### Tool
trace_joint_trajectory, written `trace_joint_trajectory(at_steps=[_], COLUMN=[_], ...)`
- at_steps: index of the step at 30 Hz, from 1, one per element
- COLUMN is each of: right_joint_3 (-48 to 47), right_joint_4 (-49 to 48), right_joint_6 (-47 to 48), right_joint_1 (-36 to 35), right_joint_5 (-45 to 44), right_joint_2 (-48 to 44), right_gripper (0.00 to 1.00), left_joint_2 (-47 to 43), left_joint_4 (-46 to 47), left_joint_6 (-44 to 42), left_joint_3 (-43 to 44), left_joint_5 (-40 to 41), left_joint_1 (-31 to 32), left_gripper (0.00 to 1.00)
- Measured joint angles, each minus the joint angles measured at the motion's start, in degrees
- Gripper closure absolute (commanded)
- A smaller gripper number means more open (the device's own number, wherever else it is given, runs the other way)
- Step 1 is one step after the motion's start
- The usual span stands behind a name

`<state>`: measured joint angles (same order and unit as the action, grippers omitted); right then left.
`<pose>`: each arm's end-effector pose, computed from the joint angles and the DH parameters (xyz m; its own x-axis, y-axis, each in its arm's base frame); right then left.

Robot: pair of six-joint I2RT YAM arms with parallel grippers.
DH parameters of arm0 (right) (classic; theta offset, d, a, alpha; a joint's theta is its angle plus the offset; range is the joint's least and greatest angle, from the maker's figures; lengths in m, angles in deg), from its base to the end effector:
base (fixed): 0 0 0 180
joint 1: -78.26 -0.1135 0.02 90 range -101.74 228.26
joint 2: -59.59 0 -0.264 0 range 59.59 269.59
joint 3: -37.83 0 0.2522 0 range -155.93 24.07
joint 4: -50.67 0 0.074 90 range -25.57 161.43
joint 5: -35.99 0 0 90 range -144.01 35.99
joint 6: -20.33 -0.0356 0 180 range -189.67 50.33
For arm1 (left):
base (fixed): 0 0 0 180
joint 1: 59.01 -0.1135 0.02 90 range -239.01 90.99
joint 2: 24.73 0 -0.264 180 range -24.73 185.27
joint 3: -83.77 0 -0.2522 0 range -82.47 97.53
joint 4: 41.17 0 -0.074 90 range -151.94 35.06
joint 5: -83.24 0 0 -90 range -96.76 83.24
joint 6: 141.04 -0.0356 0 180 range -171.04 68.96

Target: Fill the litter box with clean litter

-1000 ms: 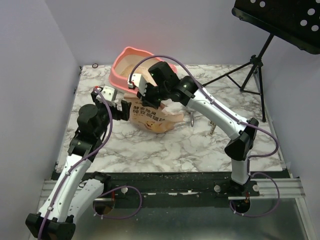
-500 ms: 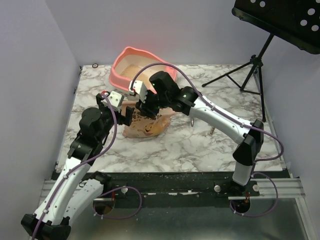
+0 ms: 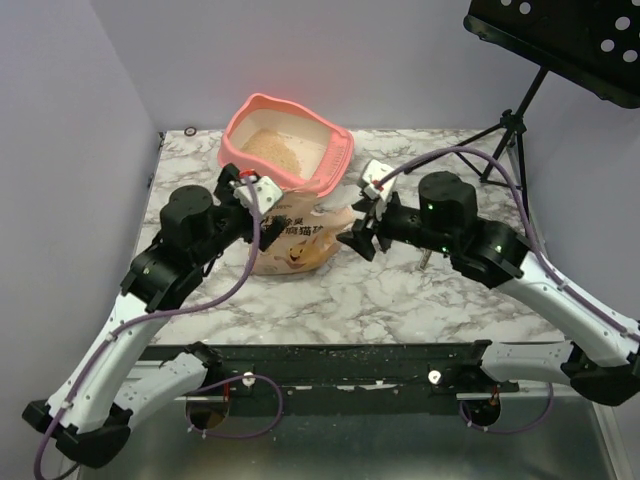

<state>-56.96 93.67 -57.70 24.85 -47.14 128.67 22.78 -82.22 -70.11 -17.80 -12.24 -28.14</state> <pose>0.1500 0.2092 0.4370 0.0061 -0.3372 -0.9414 -0.8832 0.4397 -0.1632 0.1405 -0.0880 0.4185 0.0506 0.3487 -0.9359 0.6083 0.7324 0.3058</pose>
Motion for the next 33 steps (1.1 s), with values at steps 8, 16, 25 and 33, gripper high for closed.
trace_joint_trajectory(at_steps=[8, 16, 25, 33], right_joint_3=[18.18, 27.52, 28.15, 28.15], right_joint_4=[-3.58, -6.03, -9.05, -9.29], right_joint_6=[-8.0, -12.66, -14.16, -14.56], right_joint_1=[0.0, -0.02, -0.02, -0.04], right_joint_5=[1.03, 3.21, 5.38, 5.64], right_joint_2=[-11.91, -14.95, -17.68, -16.13], right_gripper=[0.25, 0.25, 0.25, 0.25], left_joint_2=[14.27, 21.51, 24.79, 25.46], left_joint_4=[-9.2, -13.31, -13.64, -14.38], left_joint_6=[-11.04, -17.31, -18.99, -19.21], left_joint_3=[7.1, 14.56, 14.53, 12.5], left_joint_5=[0.37, 4.5, 2.91, -5.81], left_joint_1=[3.65, 2.47, -2.73, -5.51], left_gripper=[0.01, 0.01, 0.01, 0.04])
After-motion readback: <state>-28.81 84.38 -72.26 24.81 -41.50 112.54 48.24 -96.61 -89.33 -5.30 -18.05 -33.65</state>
